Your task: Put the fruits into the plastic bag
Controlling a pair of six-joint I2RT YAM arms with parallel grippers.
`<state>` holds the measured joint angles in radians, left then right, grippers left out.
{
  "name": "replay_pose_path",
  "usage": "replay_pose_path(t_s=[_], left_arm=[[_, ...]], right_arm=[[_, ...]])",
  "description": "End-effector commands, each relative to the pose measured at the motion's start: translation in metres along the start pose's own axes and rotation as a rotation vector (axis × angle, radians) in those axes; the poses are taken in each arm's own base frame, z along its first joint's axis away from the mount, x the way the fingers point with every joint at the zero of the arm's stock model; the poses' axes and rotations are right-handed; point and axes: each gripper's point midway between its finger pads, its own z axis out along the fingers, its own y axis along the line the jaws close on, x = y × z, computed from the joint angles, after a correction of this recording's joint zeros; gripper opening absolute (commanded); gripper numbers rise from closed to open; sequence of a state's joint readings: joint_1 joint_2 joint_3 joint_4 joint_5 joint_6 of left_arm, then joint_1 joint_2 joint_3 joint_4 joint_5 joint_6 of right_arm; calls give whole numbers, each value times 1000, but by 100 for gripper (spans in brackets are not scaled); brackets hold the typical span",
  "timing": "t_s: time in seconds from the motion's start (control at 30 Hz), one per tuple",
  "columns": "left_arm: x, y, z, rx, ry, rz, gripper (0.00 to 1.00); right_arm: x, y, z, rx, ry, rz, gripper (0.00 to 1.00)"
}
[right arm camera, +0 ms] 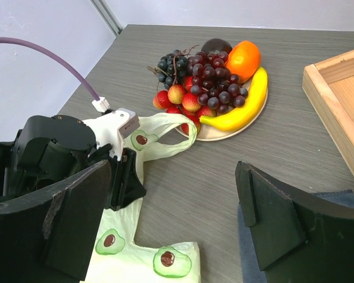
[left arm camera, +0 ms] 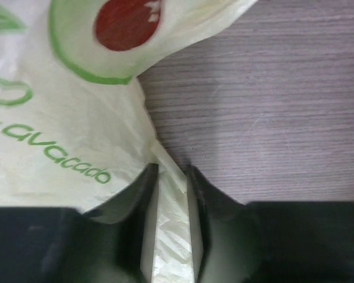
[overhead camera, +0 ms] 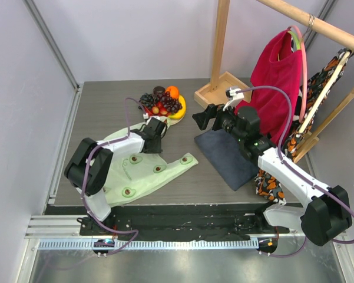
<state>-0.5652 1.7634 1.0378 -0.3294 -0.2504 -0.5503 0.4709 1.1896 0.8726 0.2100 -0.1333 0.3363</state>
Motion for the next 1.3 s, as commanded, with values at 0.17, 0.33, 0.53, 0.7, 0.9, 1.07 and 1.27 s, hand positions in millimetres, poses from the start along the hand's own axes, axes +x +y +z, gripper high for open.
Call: replay_pose_path(t_s=[0.17, 0.33, 0.53, 0.7, 0.9, 1.07, 1.27], left_arm=[[10, 14, -1, -7, -9, -26, 0], [-15, 9, -44, 89, -135, -7, 0], [-36, 5, -114, 256, -313, 54, 0], [-48, 11, -184, 367, -473, 103, 0], [-61, 36, -267, 399, -694, 112, 0], [-53, 71, -288, 272, -728, 145, 0], [-52, 95, -299, 183, -815, 132, 0]], right_arm=[[-18, 4, 1, -14, -59, -2, 95], [-16, 5, 3, -18, -48, -2, 96], [-19, 19, 1, -94, -63, -19, 93], [-26, 57, -3, -219, -102, 5, 92], [-22, 90, 1, -299, -76, 15, 92], [-14, 101, 11, -328, -36, 43, 92], [8, 123, 27, -387, 30, 69, 92]])
